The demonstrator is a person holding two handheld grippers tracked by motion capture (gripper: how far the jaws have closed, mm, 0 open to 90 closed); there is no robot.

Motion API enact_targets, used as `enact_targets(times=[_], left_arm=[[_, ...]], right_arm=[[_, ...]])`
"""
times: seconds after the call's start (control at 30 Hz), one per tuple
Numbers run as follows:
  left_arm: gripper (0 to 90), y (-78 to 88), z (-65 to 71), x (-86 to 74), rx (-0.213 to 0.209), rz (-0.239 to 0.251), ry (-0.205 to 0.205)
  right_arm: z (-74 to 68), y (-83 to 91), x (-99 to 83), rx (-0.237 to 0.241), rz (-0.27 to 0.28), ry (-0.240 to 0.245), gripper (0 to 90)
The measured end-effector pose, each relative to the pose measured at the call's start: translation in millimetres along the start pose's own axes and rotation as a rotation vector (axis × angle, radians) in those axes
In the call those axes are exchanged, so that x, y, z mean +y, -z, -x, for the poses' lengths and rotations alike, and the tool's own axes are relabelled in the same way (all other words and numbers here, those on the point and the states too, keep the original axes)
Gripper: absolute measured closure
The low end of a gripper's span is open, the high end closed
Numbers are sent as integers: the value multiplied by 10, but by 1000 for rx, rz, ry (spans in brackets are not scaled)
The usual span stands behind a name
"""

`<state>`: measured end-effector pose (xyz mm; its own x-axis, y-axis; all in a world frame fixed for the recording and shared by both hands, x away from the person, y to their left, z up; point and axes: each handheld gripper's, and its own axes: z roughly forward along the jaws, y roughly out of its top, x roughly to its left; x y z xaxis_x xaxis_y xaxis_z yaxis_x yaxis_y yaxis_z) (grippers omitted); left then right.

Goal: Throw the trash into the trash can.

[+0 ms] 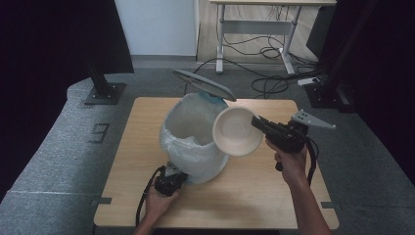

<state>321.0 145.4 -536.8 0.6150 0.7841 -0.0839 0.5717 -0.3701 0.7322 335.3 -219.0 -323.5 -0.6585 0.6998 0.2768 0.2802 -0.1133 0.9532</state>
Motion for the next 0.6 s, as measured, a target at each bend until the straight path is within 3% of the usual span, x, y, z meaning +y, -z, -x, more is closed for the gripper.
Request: enact_targets(times=[0.6], left_arm=[[900, 0, -2, 0, -1, 0, 0]], right_arm=[[-114, -285, 135, 25, -23, 8, 828]])
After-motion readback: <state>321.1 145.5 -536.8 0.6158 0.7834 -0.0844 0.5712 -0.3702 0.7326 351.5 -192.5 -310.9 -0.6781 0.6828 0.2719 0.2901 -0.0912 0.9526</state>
